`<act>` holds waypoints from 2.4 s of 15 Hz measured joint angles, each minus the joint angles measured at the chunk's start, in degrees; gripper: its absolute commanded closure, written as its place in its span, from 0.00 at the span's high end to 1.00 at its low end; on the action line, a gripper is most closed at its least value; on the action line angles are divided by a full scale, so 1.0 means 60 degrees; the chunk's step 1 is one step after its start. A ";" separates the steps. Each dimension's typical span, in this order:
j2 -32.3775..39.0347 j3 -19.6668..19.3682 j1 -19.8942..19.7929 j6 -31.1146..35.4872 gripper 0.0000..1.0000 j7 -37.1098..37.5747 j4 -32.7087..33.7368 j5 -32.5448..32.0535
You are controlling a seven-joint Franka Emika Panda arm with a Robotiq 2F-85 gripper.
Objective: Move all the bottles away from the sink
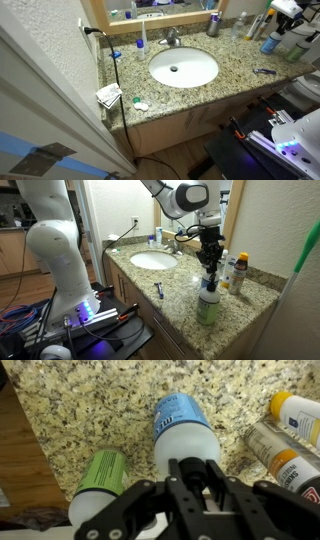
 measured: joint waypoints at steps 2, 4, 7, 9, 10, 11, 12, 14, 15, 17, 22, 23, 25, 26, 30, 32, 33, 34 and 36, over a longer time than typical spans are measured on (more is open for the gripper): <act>0.0240 -0.0143 0.0006 0.0001 0.08 0.0037 0.0291 0.0256; 0.0430 -0.0304 0.0012 0.0003 0.08 0.0046 0.0506 0.0455; 0.0625 -0.0460 0.0035 0.0001 0.56 0.0080 0.0717 0.0493; 0.0708 -0.0496 0.0061 -0.0060 0.69 0.0090 0.0795 0.0509; 0.0735 -0.0496 0.0089 -0.0082 0.77 0.0076 0.0800 0.0575; 0.0732 -0.0493 0.0134 -0.0092 0.83 0.0012 0.0799 0.0695; 0.0695 -0.0481 0.0194 -0.0101 0.90 -0.0149 0.0800 0.0907; 0.0462 -0.0468 0.0329 -0.0102 0.99 -0.0463 0.0804 0.1216; 0.0252 -0.0466 0.0391 -0.0113 1.00 -0.0623 0.0804 0.1322; -0.0321 -0.0429 0.0492 -0.0394 1.00 -0.1328 0.0785 0.1750; -0.2383 0.0130 0.0861 -0.2184 1.00 -0.3351 0.0540 0.2940; -0.2876 0.0294 0.0956 -0.2560 1.00 -0.3589 0.0435 0.3044; -0.3675 0.0493 0.1061 -0.2990 1.00 -0.3785 0.0214 0.3124; -0.3877 0.0508 0.1066 -0.3028 1.00 -0.3829 0.0107 0.3124; -0.3318 0.1055 0.1118 -0.3294 1.00 -0.3773 0.0266 0.2859; -0.2892 0.1727 0.1601 -0.3504 1.00 -0.3777 0.0545 0.2996; -0.2760 0.2037 0.1906 -0.3726 1.00 -0.3779 0.0788 0.3107; -0.2688 0.2327 0.2224 -0.4012 1.00 -0.3792 0.1086 0.3205; -0.2684 0.2523 0.2422 -0.4082 1.00 -0.3516 0.1254 0.3191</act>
